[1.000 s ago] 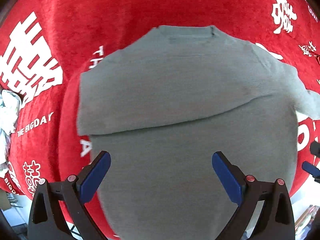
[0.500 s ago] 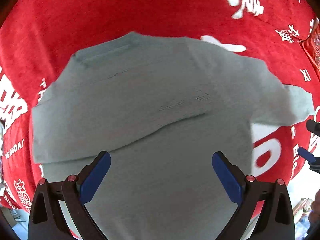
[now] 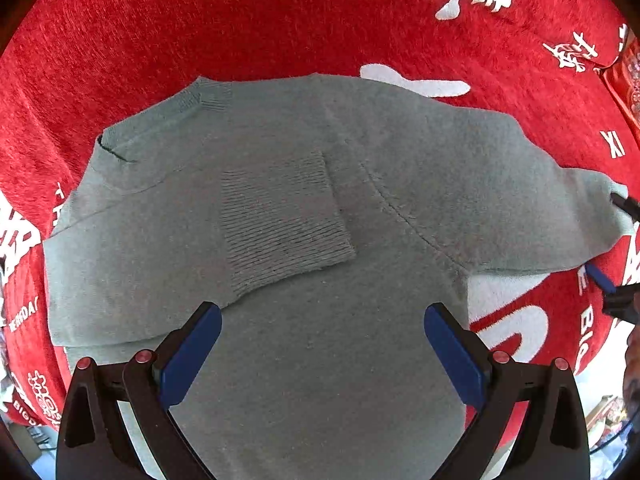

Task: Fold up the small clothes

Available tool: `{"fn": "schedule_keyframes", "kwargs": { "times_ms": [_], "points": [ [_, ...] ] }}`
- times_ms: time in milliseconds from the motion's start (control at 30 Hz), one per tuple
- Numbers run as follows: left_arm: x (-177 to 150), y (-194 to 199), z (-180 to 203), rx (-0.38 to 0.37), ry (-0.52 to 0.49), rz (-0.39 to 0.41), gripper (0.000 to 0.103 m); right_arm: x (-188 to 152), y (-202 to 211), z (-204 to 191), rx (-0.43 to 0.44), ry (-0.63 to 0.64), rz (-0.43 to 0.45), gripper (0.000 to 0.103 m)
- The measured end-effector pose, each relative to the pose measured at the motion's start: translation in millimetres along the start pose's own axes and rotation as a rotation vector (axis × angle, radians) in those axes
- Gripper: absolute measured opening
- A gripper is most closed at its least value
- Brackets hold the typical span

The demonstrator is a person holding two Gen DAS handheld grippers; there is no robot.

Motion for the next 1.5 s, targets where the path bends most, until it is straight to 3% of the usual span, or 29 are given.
{"fn": "schedule_keyframes", "kwargs": {
  "times_ms": [200, 267, 367, 433, 467, 500, 733, 1000, 1233, 1333, 1500],
  "points": [
    [0, -4, 0, 0.011, 0.025, -0.002, 0.102, 14, 4, 3, 0.090, -0.072, 0.025, 0.103],
    [0, -4, -1, 0.014, 0.033, 0.001, 0.102, 14, 6, 7, 0.102, -0.099, 0.024, 0.097],
    [0, -3, -2, 0.027, 0.041, 0.003, 0.102, 15, 2, 15, 0.104, -0.165, -0.004, 0.060],
    [1, -4, -3, 0.034, 0.046, 0.004, 0.102, 15, -2, 23, 0.091, -0.209, -0.026, 0.018],
    [1, -3, -4, 0.037, 0.047, 0.006, 0.102, 15, -5, 28, 0.091, -0.231, -0.034, 0.009],
    [0, -3, -4, 0.041, 0.049, 0.007, 0.102, 14, -5, 31, 0.103, -0.247, -0.035, 0.007],
    [-8, 6, -20, 0.042, 0.064, 0.028, 0.102, 6, 13, 2, 0.275, -0.140, -0.012, 0.006],
    [-21, 19, -63, 0.017, 0.094, 0.048, 0.102, -33, 32, -102, 0.349, 0.166, -0.003, 0.006],
    [-35, 47, -126, 0.009, 0.114, 0.090, 0.102, -138, 29, -226, 0.288, 0.587, 0.016, 0.007],
    [-43, 57, -159, 0.007, 0.145, 0.110, 0.102, -197, 0, -266, 0.240, 0.745, -0.027, 0.006],
    [-62, 79, -229, 0.055, 0.232, 0.171, 0.102, -279, -80, -291, 0.108, 0.857, -0.165, 0.007]
  ]
}}
Point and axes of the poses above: each gripper's, at about its wrist camera, not at the fingertips, and y roughly against the way its jaws point, z to its right, x to its top, the point moved 1 cm from there along -y, roughly the way its jaws point, and after that the axes turned 14 degrees about -x, right-handed, at the moved point
